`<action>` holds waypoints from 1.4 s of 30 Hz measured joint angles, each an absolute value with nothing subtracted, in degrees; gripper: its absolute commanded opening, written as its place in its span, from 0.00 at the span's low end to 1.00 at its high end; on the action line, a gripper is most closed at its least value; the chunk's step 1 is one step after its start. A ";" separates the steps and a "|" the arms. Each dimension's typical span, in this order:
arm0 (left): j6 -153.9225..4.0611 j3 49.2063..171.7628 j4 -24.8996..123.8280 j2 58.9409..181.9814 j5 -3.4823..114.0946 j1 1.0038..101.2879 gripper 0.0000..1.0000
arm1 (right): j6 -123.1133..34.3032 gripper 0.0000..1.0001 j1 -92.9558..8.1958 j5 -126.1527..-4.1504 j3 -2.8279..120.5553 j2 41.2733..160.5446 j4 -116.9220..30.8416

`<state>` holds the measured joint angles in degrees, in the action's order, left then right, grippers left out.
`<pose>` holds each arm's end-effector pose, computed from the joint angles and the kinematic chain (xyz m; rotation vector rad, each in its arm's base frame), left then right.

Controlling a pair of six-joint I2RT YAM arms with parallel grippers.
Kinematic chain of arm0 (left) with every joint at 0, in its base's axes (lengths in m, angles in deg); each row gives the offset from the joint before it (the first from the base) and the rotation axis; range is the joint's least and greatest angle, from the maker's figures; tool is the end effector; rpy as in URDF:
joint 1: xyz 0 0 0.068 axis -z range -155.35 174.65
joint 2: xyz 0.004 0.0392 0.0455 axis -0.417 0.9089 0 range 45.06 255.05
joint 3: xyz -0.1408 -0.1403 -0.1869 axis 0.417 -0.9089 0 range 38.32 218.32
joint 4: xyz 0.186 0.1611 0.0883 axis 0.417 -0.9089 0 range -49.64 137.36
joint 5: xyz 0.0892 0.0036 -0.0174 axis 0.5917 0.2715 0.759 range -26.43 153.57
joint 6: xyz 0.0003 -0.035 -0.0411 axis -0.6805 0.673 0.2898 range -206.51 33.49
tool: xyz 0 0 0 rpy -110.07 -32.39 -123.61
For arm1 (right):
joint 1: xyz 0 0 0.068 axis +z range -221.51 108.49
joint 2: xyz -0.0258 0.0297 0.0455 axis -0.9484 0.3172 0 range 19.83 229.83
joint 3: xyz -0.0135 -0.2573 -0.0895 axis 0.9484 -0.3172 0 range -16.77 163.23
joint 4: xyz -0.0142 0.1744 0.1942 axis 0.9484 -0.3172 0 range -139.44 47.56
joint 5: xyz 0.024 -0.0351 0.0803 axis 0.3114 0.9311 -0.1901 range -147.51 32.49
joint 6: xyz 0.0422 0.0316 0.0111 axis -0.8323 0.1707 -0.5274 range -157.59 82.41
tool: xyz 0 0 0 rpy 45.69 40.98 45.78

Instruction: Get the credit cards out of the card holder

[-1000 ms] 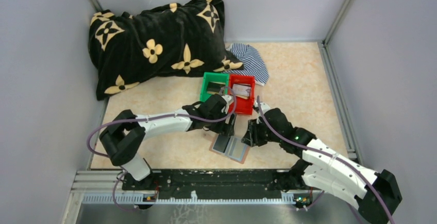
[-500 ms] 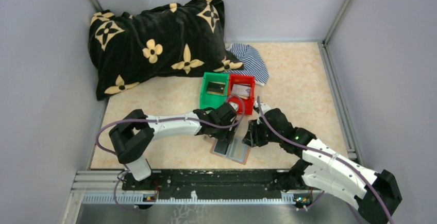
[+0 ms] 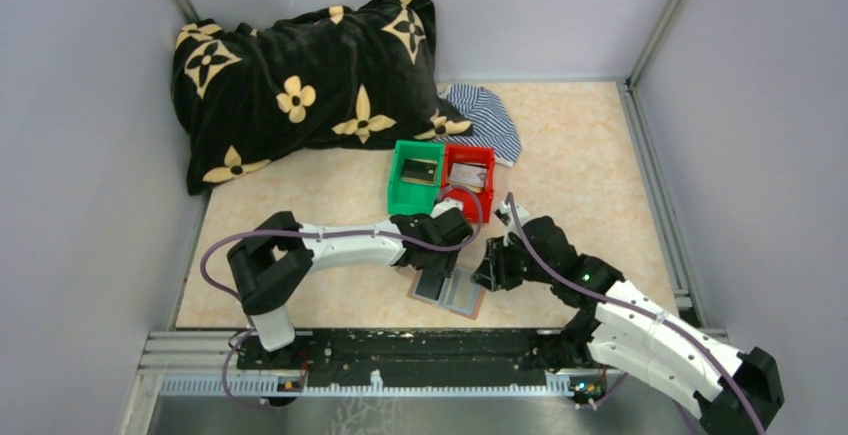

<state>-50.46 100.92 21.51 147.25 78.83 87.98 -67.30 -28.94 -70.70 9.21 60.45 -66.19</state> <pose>0.1646 -0.3065 0.1631 0.5514 2.6004 -0.2107 0.1101 0.1122 0.2141 -0.4001 2.3580 0.9039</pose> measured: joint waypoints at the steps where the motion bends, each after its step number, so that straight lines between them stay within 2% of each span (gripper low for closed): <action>1: -49.76 101.34 21.10 147.66 79.71 88.33 0.67 | -67.33 0.38 -28.94 -70.99 8.88 59.49 -66.32; 4: -47.83 102.85 19.48 148.95 81.94 89.27 0.67 | -67.37 0.38 -28.94 -72.08 8.20 57.26 -66.65; 7: -46.33 105.01 17.14 150.77 84.12 89.94 0.60 | -67.37 0.38 -28.94 -73.06 8.03 56.58 -66.63; 13: -44.29 107.42 14.17 152.41 84.78 90.18 0.28 | -67.17 0.38 -28.94 -74.26 8.00 56.62 -66.52; 20: -43.73 107.63 13.91 152.84 85.17 90.18 0.13 | -67.13 0.38 -28.94 -75.18 7.96 57.87 -65.84; 24: -43.86 108.16 13.45 153.32 85.17 89.79 0.00 | -68.05 0.38 -28.94 -75.58 7.31 58.22 -64.33; 31: -44.58 108.31 13.71 153.43 83.66 88.44 0.00 | -72.49 0.39 -28.02 -77.37 4.53 60.34 -58.54; 38: -44.34 108.16 13.97 153.24 82.75 87.50 0.00 | -79.41 0.40 -18.25 -67.60 5.49 65.41 -52.14; 42: -44.29 108.25 13.95 153.21 81.76 86.86 0.00 | -82.91 0.40 -16.61 -64.21 5.27 67.36 -48.20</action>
